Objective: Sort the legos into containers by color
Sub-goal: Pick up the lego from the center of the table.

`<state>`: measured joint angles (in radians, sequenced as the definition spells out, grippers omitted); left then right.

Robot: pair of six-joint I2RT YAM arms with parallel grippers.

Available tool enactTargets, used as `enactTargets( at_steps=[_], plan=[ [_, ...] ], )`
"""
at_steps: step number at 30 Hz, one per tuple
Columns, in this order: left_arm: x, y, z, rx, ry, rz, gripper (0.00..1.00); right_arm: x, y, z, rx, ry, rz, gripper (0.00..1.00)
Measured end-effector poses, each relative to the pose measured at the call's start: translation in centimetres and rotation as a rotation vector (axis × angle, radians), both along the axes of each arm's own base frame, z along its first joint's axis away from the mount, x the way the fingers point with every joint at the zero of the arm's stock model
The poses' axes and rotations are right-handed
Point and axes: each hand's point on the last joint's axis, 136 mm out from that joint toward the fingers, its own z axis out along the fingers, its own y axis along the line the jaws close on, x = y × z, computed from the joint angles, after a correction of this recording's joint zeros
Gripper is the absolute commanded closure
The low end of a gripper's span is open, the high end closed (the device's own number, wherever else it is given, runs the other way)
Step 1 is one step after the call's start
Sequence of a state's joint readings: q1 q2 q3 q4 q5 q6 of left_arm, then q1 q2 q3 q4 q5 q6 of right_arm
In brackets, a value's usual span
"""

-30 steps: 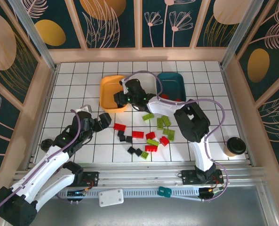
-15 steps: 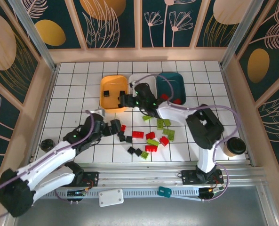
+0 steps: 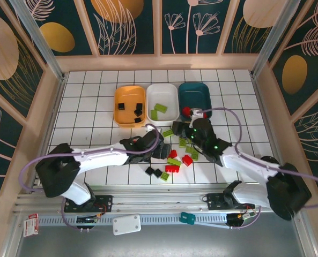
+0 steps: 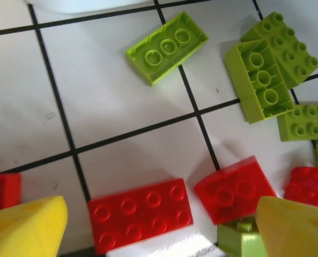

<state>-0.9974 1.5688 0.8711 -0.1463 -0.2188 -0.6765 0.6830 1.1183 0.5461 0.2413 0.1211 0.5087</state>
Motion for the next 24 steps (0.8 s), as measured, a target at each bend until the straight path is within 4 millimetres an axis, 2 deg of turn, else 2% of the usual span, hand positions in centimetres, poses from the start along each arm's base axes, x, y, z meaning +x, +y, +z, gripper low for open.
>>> enactTargets(
  at_steps=[5, 11, 14, 17, 20, 24],
  plan=[
    [1.8, -1.7, -1.1, 0.054, -0.022, -0.002, 0.11, -1.2, -3.2, 1.8, 0.036, -0.052, -0.077, 0.36],
    [6.0, -4.3, -1.6, 0.097, -0.084, 0.022, 0.08, -2.1, -4.8, 1.9, 0.035, -0.051, -0.112, 0.36],
    [7.8, -3.9, -2.6, 0.127, -0.095, 0.051, 0.09, -2.5, -5.2, 2.1, 0.035, -0.053, -0.115, 0.36],
    [8.7, -3.0, -3.3, 0.157, -0.100, 0.065, 0.10, -2.8, -5.6, 2.5, 0.037, -0.061, -0.125, 0.35],
    [9.2, -3.0, -3.5, 0.161, -0.115, 0.057, 0.11, -3.0, -5.9, 2.8, 0.039, -0.067, -0.131, 0.35],
    [9.5, -3.6, -3.8, 0.157, -0.135, 0.038, 0.19, -3.1, -6.0, 2.9, 0.041, -0.070, -0.132, 0.35]
  ],
)
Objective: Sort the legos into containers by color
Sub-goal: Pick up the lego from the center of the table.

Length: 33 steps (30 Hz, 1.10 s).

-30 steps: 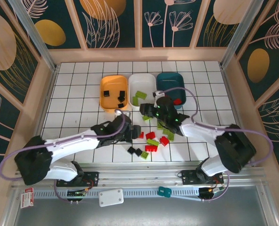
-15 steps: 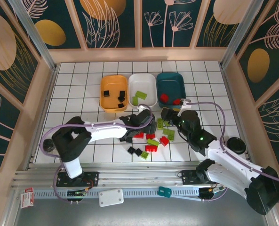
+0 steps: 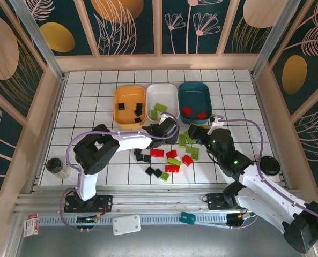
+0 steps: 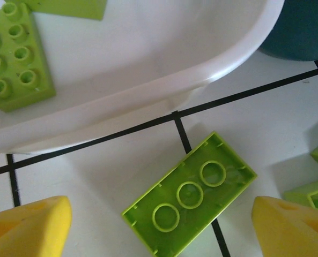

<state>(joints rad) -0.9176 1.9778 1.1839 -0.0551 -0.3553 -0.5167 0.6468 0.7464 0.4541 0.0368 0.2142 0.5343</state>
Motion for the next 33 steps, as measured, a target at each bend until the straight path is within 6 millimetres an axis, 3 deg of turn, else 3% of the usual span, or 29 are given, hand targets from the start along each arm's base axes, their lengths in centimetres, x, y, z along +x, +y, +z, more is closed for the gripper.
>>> enactTargets(
  at_steps=[6, 19, 25, 33],
  plan=[
    [-0.1, -0.3, -1.8, 0.019, 0.017, -0.026, 0.26, -0.1, -0.2, 0.0, -0.004, 0.002, -0.003, 0.35],
    [-0.6, -1.5, -1.8, -0.013, 0.022, -0.076, 0.58, -0.2, -0.3, 0.1, 0.001, 0.002, -0.007, 0.35],
    [-0.7, -1.5, -1.7, -0.023, 0.016, -0.074, 0.64, -0.2, -0.3, 0.1, 0.004, 0.003, -0.008, 0.35],
    [-3.1, -2.1, -0.6, -0.073, 0.043, -0.107, 0.70, -0.2, -0.3, 0.1, 0.013, 0.006, -0.011, 0.35]
  ],
)
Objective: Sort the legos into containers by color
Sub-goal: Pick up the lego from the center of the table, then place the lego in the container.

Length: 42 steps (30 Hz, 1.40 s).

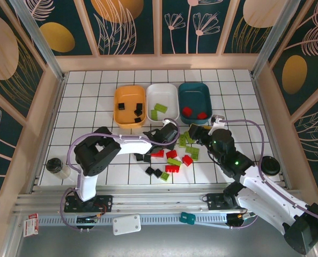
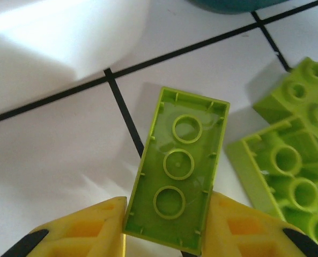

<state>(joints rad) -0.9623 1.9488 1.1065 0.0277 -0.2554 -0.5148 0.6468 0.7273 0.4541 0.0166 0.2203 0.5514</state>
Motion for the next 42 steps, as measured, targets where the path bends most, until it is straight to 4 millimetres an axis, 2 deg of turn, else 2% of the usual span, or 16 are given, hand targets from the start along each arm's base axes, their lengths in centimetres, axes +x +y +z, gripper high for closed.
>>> enactTargets(
  at_steps=[4, 8, 12, 15, 18, 20, 22, 25, 30, 33, 37, 42],
  plan=[
    [-1.1, -0.2, 1.9, -0.049, 0.002, -0.011, 0.71, 0.0, 0.0, 0.0, 0.005, 0.002, -0.002, 0.35],
    [-1.7, -0.3, 5.0, -0.115, -0.013, -0.008, 0.71, 0.0, 0.0, 0.0, 0.004, 0.002, -0.003, 0.35],
    [-1.3, -0.2, 7.9, -0.150, -0.035, 0.002, 0.76, 0.1, -0.2, 0.0, 0.003, 0.000, -0.010, 0.35],
    [0.9, 0.5, 9.5, -0.171, -0.048, 0.045, 0.74, 0.1, -0.2, 0.0, 0.002, -0.001, -0.012, 0.35],
    [4.6, 2.2, 11.3, -0.187, -0.069, 0.125, 0.74, 0.1, -0.2, 0.0, 0.005, 0.001, -0.013, 0.35],
    [7.6, 2.6, 12.2, -0.194, -0.088, 0.169, 0.73, 0.0, -0.2, 0.0, 0.005, 0.002, -0.012, 0.35],
    [10.3, 2.9, 12.3, -0.189, -0.097, 0.205, 0.73, -0.1, -0.2, -0.1, 0.006, 0.008, -0.011, 0.35],
    [13.3, 3.2, 10.9, -0.160, -0.078, 0.244, 0.70, -0.3, -0.2, -0.1, 0.011, 0.013, -0.002, 0.35],
    [17.0, 3.3, 7.9, -0.098, -0.028, 0.286, 0.67, -0.7, 0.2, -0.6, 0.027, 0.038, 0.019, 0.34],
    [18.9, 3.1, 7.0, -0.080, -0.013, 0.302, 0.58, -1.1, 0.2, -1.8, 0.020, 0.080, 0.027, 0.34],
    [20.1, 2.9, 6.7, -0.075, -0.001, 0.308, 0.39, -1.4, 0.4, -4.6, -0.018, 0.170, 0.036, 0.34],
    [19.0, 2.7, 7.9, -0.122, 0.019, 0.290, 0.20, -1.4, 0.8, -8.4, -0.081, 0.295, 0.043, 0.36]
  ],
)
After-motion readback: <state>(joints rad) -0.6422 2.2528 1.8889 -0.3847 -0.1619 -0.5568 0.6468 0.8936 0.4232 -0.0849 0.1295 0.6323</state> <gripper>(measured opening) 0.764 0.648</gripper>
